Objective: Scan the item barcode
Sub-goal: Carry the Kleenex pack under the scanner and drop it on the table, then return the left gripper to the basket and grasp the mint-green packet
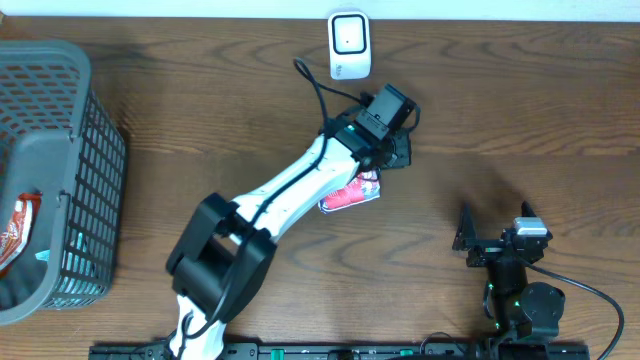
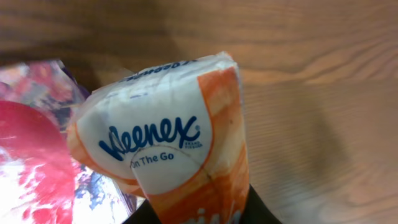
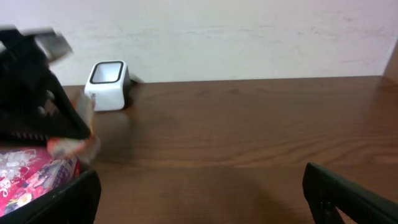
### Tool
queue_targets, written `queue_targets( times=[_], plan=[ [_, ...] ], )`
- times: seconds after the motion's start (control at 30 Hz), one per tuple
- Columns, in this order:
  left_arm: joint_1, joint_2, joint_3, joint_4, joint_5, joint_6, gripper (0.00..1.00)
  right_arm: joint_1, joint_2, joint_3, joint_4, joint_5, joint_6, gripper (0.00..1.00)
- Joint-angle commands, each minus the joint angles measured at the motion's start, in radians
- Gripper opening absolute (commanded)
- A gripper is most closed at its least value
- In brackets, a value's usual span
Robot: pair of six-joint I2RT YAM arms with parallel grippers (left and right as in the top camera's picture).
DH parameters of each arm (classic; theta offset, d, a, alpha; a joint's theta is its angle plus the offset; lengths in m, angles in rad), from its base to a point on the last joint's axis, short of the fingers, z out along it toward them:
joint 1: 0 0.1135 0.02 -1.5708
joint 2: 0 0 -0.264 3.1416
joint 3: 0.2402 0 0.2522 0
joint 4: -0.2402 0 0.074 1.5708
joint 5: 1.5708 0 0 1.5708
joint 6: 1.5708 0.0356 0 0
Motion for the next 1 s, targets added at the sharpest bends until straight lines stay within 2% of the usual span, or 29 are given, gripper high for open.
queue_targets(
  times=[0.0,0.03,0.1,0.23,0.4,0.73,0.83,0.97],
  plan=[
    [0.003,0.047,-0.001,-0.006,-0.006,-0.005,0.27,-0.005,-0.006,-0.001,-0.003,-0.006,-0.011,0.99],
    [0.003,0.053,-0.001,-0.007,-0.006,-0.005,0.29,-0.005,-0.006,-0.001,-0.003,-0.006,-0.011,0.99],
    [0.004,0.063,-0.001,-0.007,-0.003,-0.004,0.40,-0.005,-0.006,-0.001,-0.003,-0.006,-0.012,0.99],
    [0.004,0.056,0.000,-0.006,-0.002,-0.004,0.48,-0.005,-0.006,-0.001,-0.003,-0.006,-0.012,0.99],
    [0.017,0.024,0.013,-0.006,0.082,0.003,0.66,-0.005,-0.006,-0.001,-0.003,-0.006,-0.012,0.99],
    [0.137,-0.198,0.023,-0.015,0.106,0.008,0.69,-0.005,-0.006,-0.001,-0.003,-0.006,-0.012,0.99],
    [0.204,-0.299,0.023,-0.036,0.106,0.015,0.70,-0.005,-0.006,-0.001,-0.003,-0.006,-0.012,0.99],
    [0.325,-0.448,0.023,-0.064,0.106,0.076,0.75,-0.005,-0.006,-0.001,-0.003,-0.006,-0.012,0.99]
  ],
)
